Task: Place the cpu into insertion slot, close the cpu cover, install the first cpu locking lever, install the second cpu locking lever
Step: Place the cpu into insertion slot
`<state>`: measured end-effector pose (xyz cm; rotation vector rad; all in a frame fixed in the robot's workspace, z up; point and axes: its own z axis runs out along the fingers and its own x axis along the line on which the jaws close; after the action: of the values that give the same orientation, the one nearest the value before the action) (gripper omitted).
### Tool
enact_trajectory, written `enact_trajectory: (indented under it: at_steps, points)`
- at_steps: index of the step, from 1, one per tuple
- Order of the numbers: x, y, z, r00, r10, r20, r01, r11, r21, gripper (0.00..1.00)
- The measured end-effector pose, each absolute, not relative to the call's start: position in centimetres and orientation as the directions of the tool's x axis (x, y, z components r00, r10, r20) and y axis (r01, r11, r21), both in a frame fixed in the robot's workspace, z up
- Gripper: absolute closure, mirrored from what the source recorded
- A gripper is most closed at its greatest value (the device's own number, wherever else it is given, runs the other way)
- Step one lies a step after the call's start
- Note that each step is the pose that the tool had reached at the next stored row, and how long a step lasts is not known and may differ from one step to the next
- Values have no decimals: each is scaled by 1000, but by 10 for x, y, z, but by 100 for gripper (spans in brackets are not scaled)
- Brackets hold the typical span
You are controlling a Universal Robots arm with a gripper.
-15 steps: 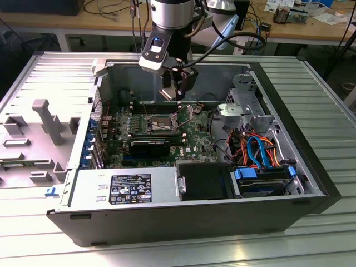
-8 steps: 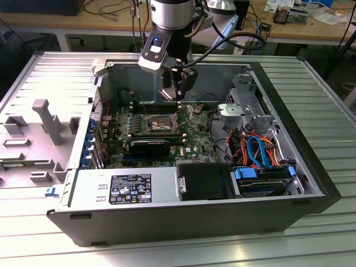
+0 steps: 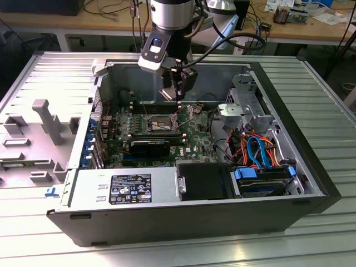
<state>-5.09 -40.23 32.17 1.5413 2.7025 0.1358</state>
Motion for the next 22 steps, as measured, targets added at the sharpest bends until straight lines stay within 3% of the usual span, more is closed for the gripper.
enact_trajectory:
  at_steps: [22]
  points:
    - [-51, -402, 317, -480, 877, 19, 875, 476, 89, 45]
